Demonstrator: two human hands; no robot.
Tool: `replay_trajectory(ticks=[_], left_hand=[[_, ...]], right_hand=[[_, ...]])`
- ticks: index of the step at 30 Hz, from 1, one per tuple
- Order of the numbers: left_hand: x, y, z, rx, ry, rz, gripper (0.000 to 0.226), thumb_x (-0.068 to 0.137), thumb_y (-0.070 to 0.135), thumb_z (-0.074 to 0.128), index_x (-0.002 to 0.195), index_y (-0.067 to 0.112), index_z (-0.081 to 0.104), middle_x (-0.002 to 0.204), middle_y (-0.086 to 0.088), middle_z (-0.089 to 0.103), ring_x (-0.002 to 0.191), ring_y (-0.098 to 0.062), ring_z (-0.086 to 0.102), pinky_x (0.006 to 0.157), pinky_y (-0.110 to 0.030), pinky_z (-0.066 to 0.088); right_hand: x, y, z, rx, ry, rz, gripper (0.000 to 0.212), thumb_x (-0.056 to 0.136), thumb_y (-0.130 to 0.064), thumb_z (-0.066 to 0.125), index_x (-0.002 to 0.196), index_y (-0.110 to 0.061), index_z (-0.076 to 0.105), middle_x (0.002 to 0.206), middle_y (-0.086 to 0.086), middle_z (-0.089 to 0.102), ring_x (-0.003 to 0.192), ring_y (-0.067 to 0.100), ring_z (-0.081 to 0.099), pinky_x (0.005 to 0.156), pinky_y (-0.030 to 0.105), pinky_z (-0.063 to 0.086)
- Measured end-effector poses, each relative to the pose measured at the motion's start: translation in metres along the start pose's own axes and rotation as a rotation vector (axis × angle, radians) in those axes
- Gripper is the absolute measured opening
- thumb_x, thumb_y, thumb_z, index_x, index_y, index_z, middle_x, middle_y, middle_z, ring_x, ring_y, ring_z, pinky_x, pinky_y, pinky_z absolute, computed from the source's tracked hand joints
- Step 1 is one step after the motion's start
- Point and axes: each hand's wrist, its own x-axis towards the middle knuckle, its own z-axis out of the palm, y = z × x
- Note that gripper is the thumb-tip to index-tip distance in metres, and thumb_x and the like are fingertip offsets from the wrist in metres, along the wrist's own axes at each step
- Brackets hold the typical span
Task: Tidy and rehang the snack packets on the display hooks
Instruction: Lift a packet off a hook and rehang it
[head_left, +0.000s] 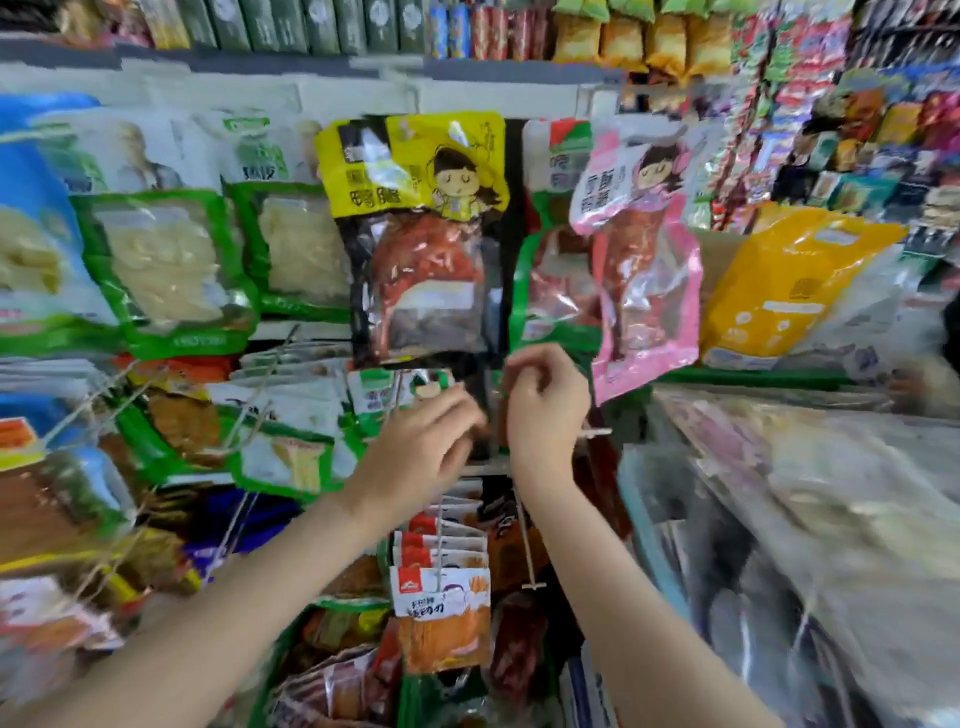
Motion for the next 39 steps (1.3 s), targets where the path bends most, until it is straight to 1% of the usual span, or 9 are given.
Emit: replay_trajectory(ticks=[3,8,13,19,24,27,29,33,39], left_hand=[[-0.043,-0.032,-0.003,0.044,-0.132,-0.119,0.024,0.085,0.013,0.039,0.078,0.009,0.061,0.084,-0.001,0.059,0.073,-0.007,0.051,0.058,-0.024,0.046],[-0.058,-0.040,-0.011,0.157,-0.265,-0.077,0.029,0.084,0.013,0.037,0.082,0.009,0.065,0.088,-0.003,0.061,0.078,-0.009,0.054,0.075,-0.020,0.042],[-0.059,-0.043,-0.023,0.105,-0.358,-0.092,0.032,0.085,0.011,0.034,0.085,0.005,0.065,0.090,-0.008,0.062,0.081,-0.014,0.058,0.066,-0.019,0.046],[-0.062,-0.046,-0.045,0.134,-0.373,-0.084,0.032,0.083,0.010,0.034,0.087,0.006,0.066,0.092,-0.007,0.064,0.084,-0.020,0.065,0.063,-0.024,0.053],[-0.065,-0.046,-0.057,0.170,-0.275,-0.106,0.033,0.084,0.009,0.031,0.091,0.005,0.064,0.095,-0.009,0.061,0.089,-0.011,0.052,0.074,-0.013,0.033],[-0.066,-0.045,-0.066,0.202,-0.282,-0.143,0.033,0.083,0.011,0.033,0.098,0.007,0.062,0.102,-0.008,0.058,0.088,-0.014,0.052,0.069,-0.013,0.034],[-0.065,-0.043,-0.073,0.226,-0.305,-0.207,0.030,0.086,0.006,0.039,0.110,0.008,0.058,0.114,-0.007,0.052,0.095,-0.019,0.052,0.073,-0.018,0.032],[-0.055,-0.042,-0.084,0.197,-0.346,-0.277,0.035,0.089,0.006,0.044,0.123,0.012,0.047,0.127,-0.001,0.041,0.091,-0.007,0.039,0.076,-0.012,0.023],[-0.018,-0.027,-0.087,-0.057,-0.455,-0.257,0.025,0.088,0.018,0.056,0.113,0.013,0.057,0.106,-0.001,0.060,0.063,0.001,0.049,0.056,-0.011,0.033]], right_hand=[[-0.025,0.035,0.016,-0.088,-0.160,0.128,0.031,0.082,0.009,0.039,0.075,-0.012,0.060,0.069,-0.004,0.059,0.063,0.004,0.052,0.061,0.017,0.040],[-0.009,0.087,0.060,-0.272,-0.424,0.164,0.037,0.085,0.005,0.049,0.122,0.000,0.051,0.116,0.016,0.056,0.101,0.027,0.055,0.076,0.021,0.036],[0.023,0.110,0.103,-0.151,-0.520,0.412,0.057,0.083,-0.003,0.059,0.134,-0.007,0.035,0.111,0.008,0.055,0.097,0.027,0.058,0.084,0.046,0.052],[0.033,0.115,0.111,-0.314,-0.451,0.488,0.071,0.083,-0.017,0.066,0.141,-0.009,0.026,0.142,0.014,0.031,0.120,0.029,0.044,0.089,0.030,0.042],[0.036,0.117,0.121,-0.174,-0.558,0.550,0.075,0.063,-0.012,0.080,0.126,-0.007,0.039,0.118,0.013,0.057,0.094,0.029,0.062,0.079,0.046,0.055],[0.021,0.107,0.119,-0.257,-0.581,0.472,0.024,0.072,-0.013,0.075,0.085,-0.011,0.054,0.087,0.013,0.057,0.063,0.023,0.055,0.067,0.044,0.052],[0.008,0.095,0.110,-0.303,-0.635,0.441,0.025,0.076,-0.014,0.072,0.066,-0.017,0.050,0.083,0.016,0.059,0.065,0.028,0.059,0.071,0.047,0.053],[-0.015,0.059,0.060,-0.183,-0.818,0.536,0.013,0.083,0.002,0.062,0.076,-0.005,0.054,0.076,0.013,0.062,0.040,0.012,0.061,0.041,0.020,0.050],[-0.023,-0.024,-0.014,-0.347,-1.078,0.340,0.007,0.084,-0.005,0.063,0.079,-0.008,0.061,0.066,0.001,0.068,0.049,0.009,0.065,0.047,0.016,0.052]])
